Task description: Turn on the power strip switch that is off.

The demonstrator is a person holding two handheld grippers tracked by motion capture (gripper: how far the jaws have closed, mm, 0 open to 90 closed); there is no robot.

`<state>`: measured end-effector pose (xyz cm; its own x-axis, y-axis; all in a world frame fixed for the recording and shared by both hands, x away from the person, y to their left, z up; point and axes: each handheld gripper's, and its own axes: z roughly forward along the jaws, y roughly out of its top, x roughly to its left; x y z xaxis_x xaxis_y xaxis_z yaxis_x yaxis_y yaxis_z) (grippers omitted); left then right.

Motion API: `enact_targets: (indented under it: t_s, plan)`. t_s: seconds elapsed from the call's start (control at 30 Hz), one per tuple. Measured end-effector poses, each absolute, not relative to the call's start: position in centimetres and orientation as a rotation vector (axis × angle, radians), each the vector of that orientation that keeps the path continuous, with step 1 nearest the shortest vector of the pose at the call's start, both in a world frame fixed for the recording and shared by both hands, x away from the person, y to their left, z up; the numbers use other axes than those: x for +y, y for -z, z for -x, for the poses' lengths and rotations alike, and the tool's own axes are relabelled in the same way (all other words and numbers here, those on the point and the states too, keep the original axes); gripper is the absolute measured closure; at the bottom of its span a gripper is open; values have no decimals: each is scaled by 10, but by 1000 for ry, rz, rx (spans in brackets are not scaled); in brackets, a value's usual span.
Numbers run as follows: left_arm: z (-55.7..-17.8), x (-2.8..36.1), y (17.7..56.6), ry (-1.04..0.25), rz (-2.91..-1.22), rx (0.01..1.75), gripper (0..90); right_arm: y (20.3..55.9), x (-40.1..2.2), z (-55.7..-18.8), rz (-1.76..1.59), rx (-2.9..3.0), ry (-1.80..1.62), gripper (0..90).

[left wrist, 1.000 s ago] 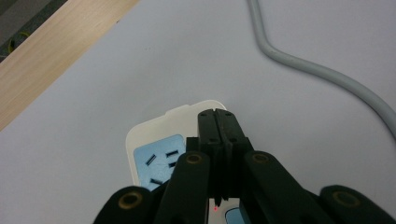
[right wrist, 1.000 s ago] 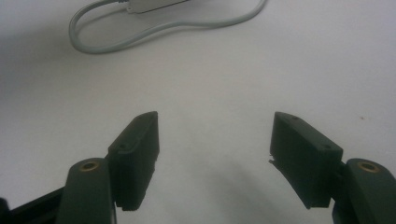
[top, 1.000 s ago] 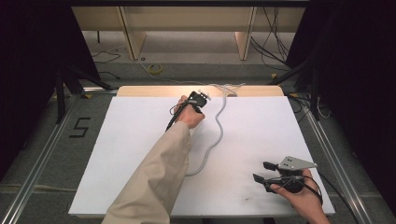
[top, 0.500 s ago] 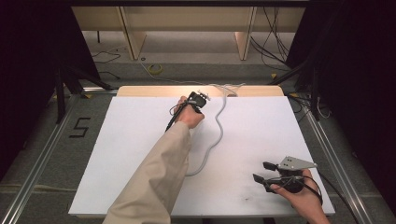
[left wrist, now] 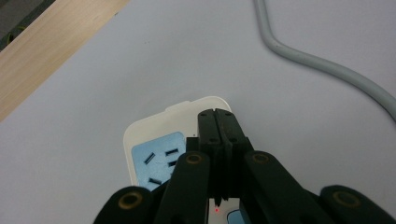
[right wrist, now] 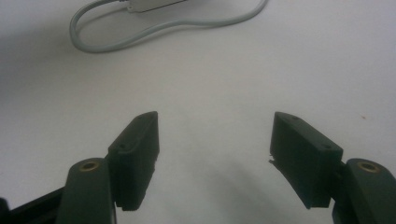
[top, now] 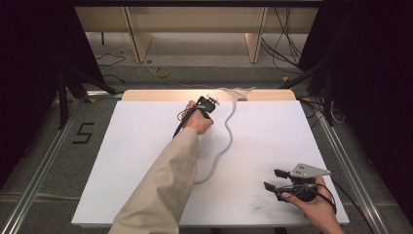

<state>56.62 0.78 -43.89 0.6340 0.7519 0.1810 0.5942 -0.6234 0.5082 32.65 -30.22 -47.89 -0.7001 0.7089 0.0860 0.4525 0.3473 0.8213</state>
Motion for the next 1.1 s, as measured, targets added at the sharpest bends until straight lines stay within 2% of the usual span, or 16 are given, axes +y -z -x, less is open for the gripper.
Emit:
enact_targets:
  t_s: [1.1]
  plan:
    - [-567, 7, 440, -527, -2485, 1077, 900, 479, -301, -326, -1036, 2332, -1276, 338]
